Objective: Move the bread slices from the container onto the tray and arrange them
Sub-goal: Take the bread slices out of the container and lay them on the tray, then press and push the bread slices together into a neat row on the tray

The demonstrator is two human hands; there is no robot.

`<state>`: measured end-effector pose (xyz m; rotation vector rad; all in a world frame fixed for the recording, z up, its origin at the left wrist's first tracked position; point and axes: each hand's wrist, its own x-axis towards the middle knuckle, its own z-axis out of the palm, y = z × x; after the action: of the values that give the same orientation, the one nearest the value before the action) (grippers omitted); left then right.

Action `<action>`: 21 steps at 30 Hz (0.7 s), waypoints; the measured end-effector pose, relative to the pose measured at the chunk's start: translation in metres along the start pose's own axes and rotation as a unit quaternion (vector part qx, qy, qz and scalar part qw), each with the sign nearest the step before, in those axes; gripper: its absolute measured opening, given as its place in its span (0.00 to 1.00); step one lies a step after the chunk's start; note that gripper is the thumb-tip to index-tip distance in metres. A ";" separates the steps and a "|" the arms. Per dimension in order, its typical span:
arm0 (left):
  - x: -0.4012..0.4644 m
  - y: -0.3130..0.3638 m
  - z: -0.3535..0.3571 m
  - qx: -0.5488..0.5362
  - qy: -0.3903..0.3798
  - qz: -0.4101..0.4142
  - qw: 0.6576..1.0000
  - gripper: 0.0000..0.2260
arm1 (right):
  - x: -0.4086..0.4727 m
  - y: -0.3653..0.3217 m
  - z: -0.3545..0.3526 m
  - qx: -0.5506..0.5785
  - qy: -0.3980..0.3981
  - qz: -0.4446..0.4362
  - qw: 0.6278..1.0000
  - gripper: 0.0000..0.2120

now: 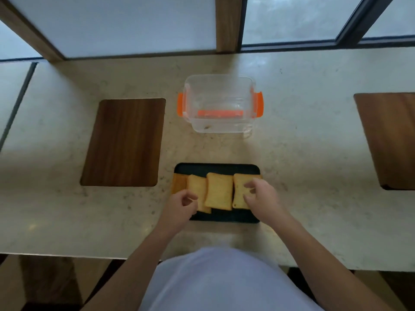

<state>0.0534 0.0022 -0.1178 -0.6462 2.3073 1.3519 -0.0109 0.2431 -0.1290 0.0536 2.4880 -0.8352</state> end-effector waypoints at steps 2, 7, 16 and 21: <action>-0.006 -0.015 -0.011 -0.025 0.040 -0.024 0.999 0.04 | 0.000 -0.018 0.010 -0.016 -0.033 -0.035 0.999 0.17; -0.007 -0.041 -0.024 0.052 0.099 -0.017 0.994 0.05 | 0.002 -0.062 0.030 -0.172 -0.042 -0.134 0.975 0.20; 0.036 -0.042 -0.043 0.418 0.018 0.160 0.894 0.43 | 0.023 -0.093 0.076 -0.338 -0.091 -0.175 0.920 0.61; 0.056 -0.042 -0.045 0.515 -0.044 0.168 0.839 0.53 | 0.032 -0.091 0.088 -0.349 -0.094 -0.163 0.918 0.62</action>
<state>0.0269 -0.0664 -0.1572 0.1803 2.6574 0.0638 -0.0159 0.1152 -0.1539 -0.6682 2.4918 -0.0170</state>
